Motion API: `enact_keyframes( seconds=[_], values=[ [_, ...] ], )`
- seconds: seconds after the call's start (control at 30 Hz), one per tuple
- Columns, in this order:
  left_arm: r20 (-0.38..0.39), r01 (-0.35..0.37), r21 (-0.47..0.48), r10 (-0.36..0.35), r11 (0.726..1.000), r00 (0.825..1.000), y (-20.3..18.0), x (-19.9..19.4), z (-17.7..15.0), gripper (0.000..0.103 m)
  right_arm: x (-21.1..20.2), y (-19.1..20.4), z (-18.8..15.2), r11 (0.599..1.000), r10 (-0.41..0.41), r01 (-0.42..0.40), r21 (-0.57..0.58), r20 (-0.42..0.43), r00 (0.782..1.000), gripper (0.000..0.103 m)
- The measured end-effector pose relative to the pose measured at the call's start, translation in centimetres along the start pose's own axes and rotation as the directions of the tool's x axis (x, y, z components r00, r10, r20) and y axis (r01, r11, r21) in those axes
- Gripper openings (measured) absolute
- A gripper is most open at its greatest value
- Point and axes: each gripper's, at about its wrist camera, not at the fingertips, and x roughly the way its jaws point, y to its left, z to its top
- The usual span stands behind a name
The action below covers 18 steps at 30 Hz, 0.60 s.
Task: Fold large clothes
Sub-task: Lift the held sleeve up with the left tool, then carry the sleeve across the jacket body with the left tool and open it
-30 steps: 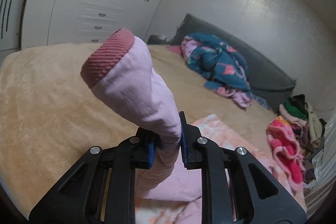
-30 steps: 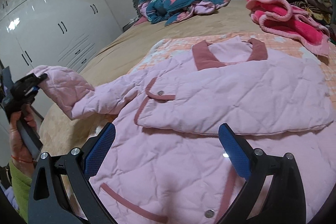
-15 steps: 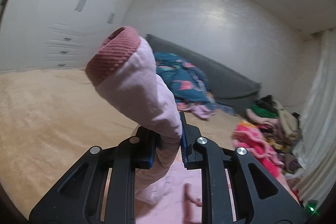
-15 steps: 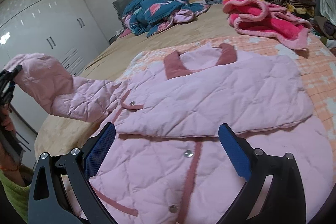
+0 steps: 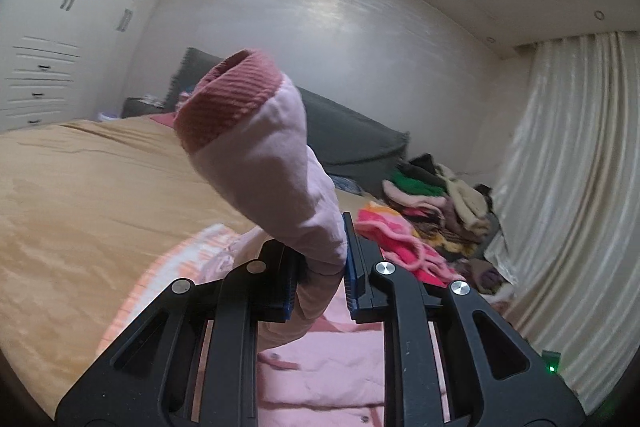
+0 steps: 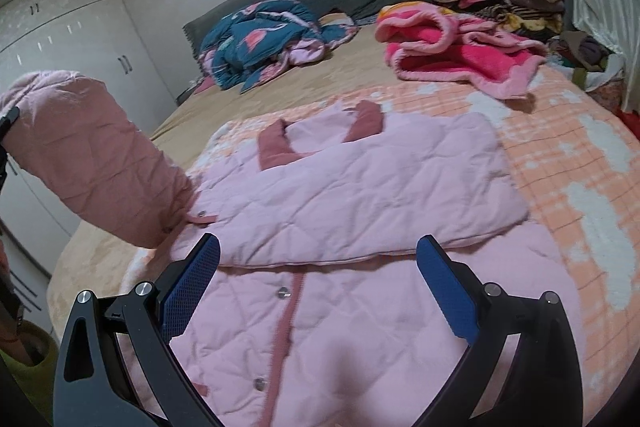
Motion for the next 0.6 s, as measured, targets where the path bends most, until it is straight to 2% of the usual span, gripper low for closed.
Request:
enact_keyframes(
  seconds=[0.27,0.6],
  values=[
    [-0.073,0.113,0.091,-0.106,0.989,0.992,-4.1,2.3,-2.2,0.011,-0.8,-2.5,0.0,0.998,-0.057,0.057,0.029,0.022,0.998,0.098],
    [-0.212,0.194,0.203,-0.151,0.96,0.966,-8.0,6.1,-7.1,0.011,-1.5,-5.6,-0.5,0.989,-0.125,0.122,0.081,0.023,0.992,0.098]
  ],
)
